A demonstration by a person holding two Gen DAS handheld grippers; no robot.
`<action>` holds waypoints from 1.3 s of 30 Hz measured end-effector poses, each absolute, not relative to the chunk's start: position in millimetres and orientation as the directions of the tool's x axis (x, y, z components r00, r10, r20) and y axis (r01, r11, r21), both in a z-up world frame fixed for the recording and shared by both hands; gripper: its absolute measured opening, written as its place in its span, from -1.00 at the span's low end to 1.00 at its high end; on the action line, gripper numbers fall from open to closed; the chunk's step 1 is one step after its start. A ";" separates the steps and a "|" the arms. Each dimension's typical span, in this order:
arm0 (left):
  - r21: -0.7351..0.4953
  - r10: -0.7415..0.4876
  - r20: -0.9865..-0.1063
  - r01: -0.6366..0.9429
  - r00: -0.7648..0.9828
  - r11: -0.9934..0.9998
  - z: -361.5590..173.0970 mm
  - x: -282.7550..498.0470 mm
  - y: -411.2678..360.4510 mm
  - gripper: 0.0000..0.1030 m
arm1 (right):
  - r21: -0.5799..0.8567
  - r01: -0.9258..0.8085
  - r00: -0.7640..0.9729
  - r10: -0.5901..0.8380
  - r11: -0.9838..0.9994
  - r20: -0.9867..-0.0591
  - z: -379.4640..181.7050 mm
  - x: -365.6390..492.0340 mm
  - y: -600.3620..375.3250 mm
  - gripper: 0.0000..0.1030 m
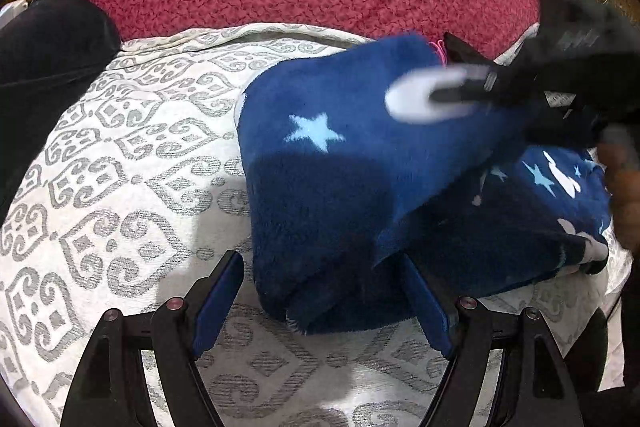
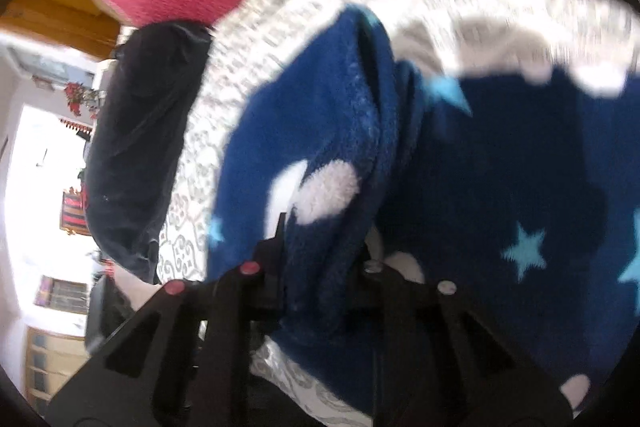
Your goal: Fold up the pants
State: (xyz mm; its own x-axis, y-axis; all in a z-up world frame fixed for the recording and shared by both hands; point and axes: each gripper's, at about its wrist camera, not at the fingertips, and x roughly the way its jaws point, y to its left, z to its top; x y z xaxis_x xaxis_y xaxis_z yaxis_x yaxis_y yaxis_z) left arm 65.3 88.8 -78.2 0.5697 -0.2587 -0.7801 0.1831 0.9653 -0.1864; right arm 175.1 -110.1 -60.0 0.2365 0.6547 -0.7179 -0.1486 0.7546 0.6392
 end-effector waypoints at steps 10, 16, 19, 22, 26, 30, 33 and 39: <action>-0.184 -0.194 -0.758 0.081 0.623 0.980 -64.9 70.4 83.8 0.58 | 0.510 -0.371 0.442 0.631 0.776 -0.638 48.6 138.7 -107.1 -0.63; -0.083 -0.160 -0.720 0.145 0.676 0.986 -51.8 58.5 60.5 0.50 | 0.456 -0.314 0.515 0.553 0.833 -0.654 50.7 121.8 -174.3 -0.63; -0.024 -0.132 -0.724 0.167 0.677 0.986 -53.3 54.6 48.3 0.44 | 0.479 -0.215 0.484 0.519 0.851 -0.705 16.5 124.0 -207.3 -0.61; -0.004 -0.118 -0.748 0.174 0.653 0.985 -59.1 53.6 44.2 0.44 | 0.492 -0.111 0.399 0.492 0.864 -0.774 -35.3 119.9 -233.2 -0.60; 0.014 -0.095 -0.766 0.164 0.636 0.986 -62.6 51.2 42.7 0.44 | 0.526 -0.057 0.325 0.514 0.848 -0.794 -81.0 111.1 -245.1 -0.58; 0.045 -0.058 -0.773 0.145 0.632 0.988 -63.1 51.7 44.0 0.44 | 0.523 -0.077 0.354 0.513 0.849 -0.782 -72.2 111.6 -242.5 -0.58; 0.060 -0.038 -0.780 0.135 0.625 0.989 -66.5 49.3 49.9 0.45 | 0.514 -0.107 0.372 0.513 0.851 -0.773 -61.6 108.2 -232.2 -0.55; 0.006 -0.115 -0.804 0.202 0.583 0.979 -62.1 39.9 45.7 0.45 | 0.486 -0.058 0.371 0.471 0.872 -0.800 -78.9 105.6 -240.3 -0.40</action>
State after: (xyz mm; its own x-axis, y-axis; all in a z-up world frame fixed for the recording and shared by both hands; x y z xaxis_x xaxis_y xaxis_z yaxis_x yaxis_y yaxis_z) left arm 39.9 45.7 -62.1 0.5828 -0.1147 -0.8045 0.2015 0.9795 0.0064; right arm 105.6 -240.3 -78.9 0.3713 0.4713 -0.8000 -0.0582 0.8718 0.4865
